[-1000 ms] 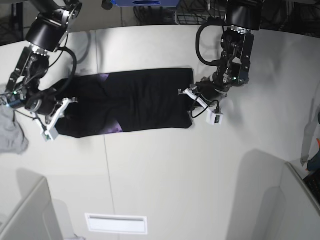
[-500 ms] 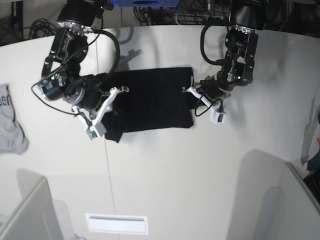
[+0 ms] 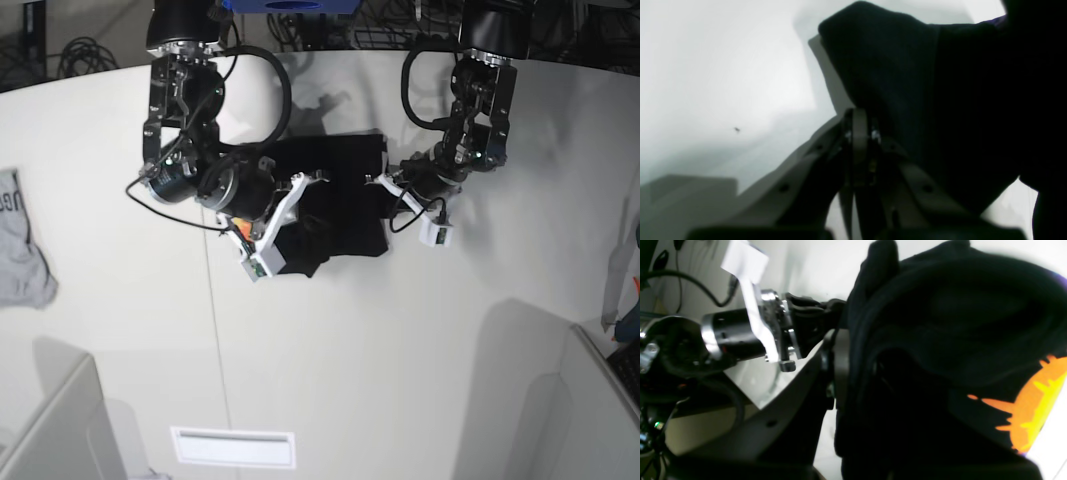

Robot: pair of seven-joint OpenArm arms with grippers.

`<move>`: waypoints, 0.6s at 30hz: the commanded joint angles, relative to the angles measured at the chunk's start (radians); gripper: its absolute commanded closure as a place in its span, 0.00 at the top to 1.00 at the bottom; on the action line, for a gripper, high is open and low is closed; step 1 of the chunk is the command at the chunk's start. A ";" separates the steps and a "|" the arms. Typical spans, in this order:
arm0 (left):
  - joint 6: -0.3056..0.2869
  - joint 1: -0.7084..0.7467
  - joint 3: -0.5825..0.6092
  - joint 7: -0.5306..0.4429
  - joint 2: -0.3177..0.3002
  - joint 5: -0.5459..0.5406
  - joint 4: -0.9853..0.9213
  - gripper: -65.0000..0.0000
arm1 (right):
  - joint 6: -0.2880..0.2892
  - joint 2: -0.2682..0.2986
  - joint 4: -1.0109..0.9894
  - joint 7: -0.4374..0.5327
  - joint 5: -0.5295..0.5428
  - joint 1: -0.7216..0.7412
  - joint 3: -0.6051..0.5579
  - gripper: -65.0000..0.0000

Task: Fold the T-shirt properly
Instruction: 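Fold the strip end held by the right gripper toward the left gripper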

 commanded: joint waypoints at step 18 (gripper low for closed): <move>0.032 0.027 -0.022 0.047 -0.068 0.031 0.076 0.00 | -0.014 -0.006 -0.170 0.112 0.027 0.033 -0.021 0.00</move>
